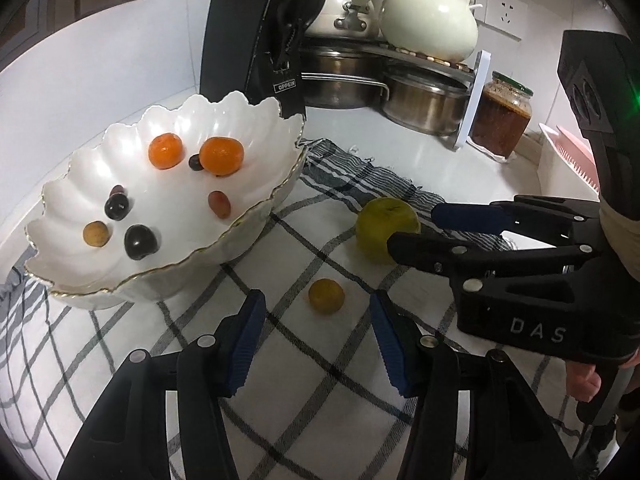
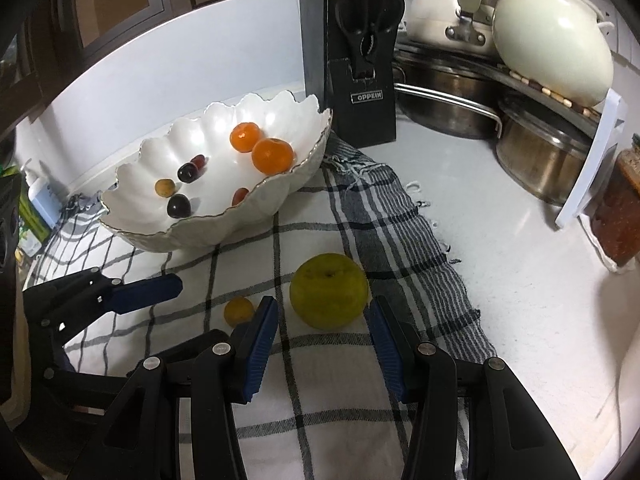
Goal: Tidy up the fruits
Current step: 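Grasp the green fruit with the right tool while the left tool grasps the small yellow fruit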
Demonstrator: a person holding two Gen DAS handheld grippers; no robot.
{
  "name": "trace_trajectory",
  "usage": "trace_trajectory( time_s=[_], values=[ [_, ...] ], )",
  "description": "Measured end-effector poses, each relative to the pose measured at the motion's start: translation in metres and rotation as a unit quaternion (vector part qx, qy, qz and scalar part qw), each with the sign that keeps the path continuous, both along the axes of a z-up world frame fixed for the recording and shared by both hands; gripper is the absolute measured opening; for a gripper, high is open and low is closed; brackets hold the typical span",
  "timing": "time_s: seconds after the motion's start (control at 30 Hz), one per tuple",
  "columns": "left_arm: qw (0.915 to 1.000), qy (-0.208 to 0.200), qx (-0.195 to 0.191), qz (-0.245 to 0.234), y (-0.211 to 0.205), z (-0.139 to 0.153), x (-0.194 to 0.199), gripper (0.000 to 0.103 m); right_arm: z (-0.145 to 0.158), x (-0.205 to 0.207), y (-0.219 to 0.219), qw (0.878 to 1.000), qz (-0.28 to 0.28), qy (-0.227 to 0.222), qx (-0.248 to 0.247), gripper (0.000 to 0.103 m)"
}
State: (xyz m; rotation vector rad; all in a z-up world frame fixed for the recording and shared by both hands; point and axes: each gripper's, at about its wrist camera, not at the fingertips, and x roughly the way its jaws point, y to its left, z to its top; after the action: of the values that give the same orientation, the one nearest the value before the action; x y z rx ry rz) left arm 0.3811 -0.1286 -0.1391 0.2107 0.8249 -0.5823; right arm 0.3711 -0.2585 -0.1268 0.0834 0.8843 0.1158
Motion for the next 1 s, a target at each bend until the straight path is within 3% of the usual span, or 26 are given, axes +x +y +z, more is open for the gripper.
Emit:
trace_trajectory(
  time_s=[0.27,0.63,1.0],
  values=[
    [1.0,0.004,0.006,-0.006,-0.01,-0.009,0.01,0.046,-0.009,0.015,-0.002,1.0,0.001,0.011,0.012,0.049],
    [0.9993,0.037,-0.003,-0.001,-0.013,-0.023,0.022,0.023,-0.015,0.026,0.0,1.0,0.005,0.016,0.004,0.049],
    [0.9993,0.03,-0.013,0.021,0.001,-0.012,0.014,0.023,-0.016,0.037,0.003,1.0,0.01,0.022,-0.005,0.049]
  ],
)
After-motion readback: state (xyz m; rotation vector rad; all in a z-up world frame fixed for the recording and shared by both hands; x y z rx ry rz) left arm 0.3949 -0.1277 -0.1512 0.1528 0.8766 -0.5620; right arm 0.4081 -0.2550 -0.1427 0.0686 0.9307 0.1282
